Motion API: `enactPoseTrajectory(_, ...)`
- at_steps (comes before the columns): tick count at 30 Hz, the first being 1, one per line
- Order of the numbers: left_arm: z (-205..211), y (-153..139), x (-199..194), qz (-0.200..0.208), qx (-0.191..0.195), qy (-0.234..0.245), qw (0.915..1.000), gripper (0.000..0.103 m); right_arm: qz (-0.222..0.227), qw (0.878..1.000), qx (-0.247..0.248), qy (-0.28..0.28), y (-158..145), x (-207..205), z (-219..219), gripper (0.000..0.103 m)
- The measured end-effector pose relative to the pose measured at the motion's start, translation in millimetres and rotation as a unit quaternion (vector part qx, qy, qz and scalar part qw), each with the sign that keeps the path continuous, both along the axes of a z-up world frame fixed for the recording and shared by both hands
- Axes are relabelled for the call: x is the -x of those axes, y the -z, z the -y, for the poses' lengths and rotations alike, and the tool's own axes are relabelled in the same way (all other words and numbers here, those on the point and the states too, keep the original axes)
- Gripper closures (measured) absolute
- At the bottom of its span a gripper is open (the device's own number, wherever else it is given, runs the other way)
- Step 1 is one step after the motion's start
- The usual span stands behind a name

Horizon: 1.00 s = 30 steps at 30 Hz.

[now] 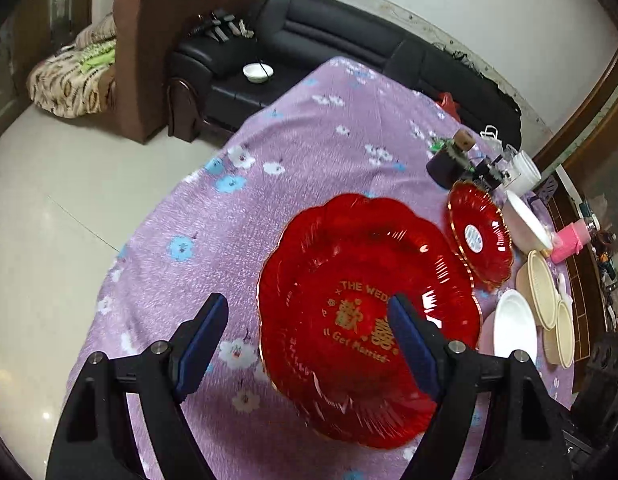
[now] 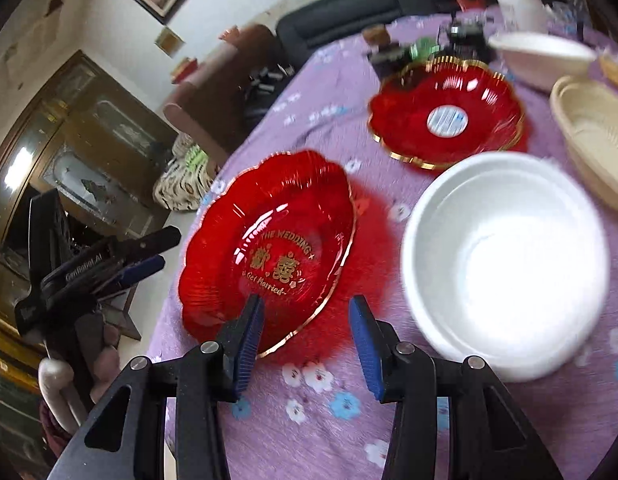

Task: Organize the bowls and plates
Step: 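Grasp the rim of the large red wedding bowl with the right tool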

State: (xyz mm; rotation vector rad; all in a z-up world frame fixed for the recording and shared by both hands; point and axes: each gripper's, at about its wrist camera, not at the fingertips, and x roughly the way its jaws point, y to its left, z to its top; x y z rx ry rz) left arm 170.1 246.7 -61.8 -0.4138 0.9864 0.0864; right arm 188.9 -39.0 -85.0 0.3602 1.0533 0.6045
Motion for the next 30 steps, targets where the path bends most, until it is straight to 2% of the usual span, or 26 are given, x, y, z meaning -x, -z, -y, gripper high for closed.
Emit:
enactPoseTrajectory(4, -1, 16, -19, -0.005, 0.011, 0.009, 0.9999, 0.022, -0.011, 1.000, 0.024, 0.014, 9, -14, -17, 0.055)
enactPoseTrajectory(8, 7, 31, -36, -0.023, 0.006, 0.024, 0.9994, 0.022, -0.016, 0.998, 0.045, 0.030, 22, -33, -34, 0.055)
enactPoseTrajectory(9, 10, 36, -39, -0.031, 0.009, 0.028, 0.9991, 0.024, -0.016, 0.998, 0.046, 0.031, 24, -35, -35, 0.061)
enactPoseTrajectory(11, 10, 38, -39, -0.034, -0.004, 0.027, 0.9990, 0.032, -0.012, 0.997, 0.061, 0.035, 28, -36, -38, 0.070)
enactPoseTrajectory(13, 8, 35, -36, -0.029, -0.018, 0.023, 0.9991, 0.049, -0.006, 0.996, 0.076, 0.036, 29, -36, -39, 0.076)
enactPoseTrajectory(16, -2, 31, -29, -0.025, -0.002, 0.018, 0.9995, 0.062, 0.004, 0.995, 0.097, 0.039, 26, -35, -37, 0.085)
enactPoseTrajectory(18, -4, 23, -20, -0.015, 0.001, 0.018, 0.9997, 0.063, 0.007, 0.996, 0.085, 0.036, 22, -33, -35, 0.087)
enactPoseTrajectory(23, -2, 4, 7, 0.015, -0.023, 0.003, 0.9996, 0.063, 0.050, 0.994, 0.090, 0.022, 4, -8, -37, 0.087)
enactPoseTrajectory(30, 8, 7, 36, 0.013, -0.015, 0.006, 0.9998, 0.063, 0.027, 0.997, 0.075, 0.018, 10, 16, -28, 0.087)
